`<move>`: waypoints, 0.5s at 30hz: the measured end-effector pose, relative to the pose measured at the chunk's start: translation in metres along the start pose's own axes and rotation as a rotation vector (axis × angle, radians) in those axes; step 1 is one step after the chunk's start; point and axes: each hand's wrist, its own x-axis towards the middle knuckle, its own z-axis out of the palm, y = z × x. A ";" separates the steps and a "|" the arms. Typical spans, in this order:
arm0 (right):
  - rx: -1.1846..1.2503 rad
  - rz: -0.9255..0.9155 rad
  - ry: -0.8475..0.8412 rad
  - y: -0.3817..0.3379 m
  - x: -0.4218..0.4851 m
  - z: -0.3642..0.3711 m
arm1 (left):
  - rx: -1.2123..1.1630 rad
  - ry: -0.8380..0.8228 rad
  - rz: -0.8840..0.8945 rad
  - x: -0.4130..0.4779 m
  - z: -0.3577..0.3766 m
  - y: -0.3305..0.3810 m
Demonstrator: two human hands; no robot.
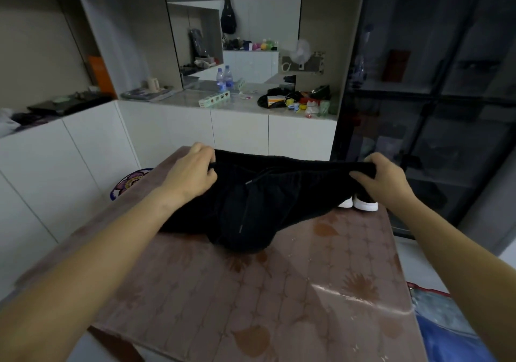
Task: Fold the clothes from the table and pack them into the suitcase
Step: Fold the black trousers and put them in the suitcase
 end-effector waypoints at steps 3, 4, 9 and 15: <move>0.158 0.071 0.085 -0.008 0.009 -0.010 | 0.070 -0.147 0.150 0.001 0.009 0.002; 0.181 0.081 0.103 -0.008 0.010 -0.012 | 0.087 -0.203 0.181 -0.001 0.015 0.001; 0.202 0.106 -0.001 -0.008 0.009 -0.016 | 0.227 -0.119 0.162 0.007 0.031 -0.011; 0.316 0.050 -0.256 -0.022 0.003 -0.020 | 0.364 -0.176 0.015 0.028 0.013 -0.029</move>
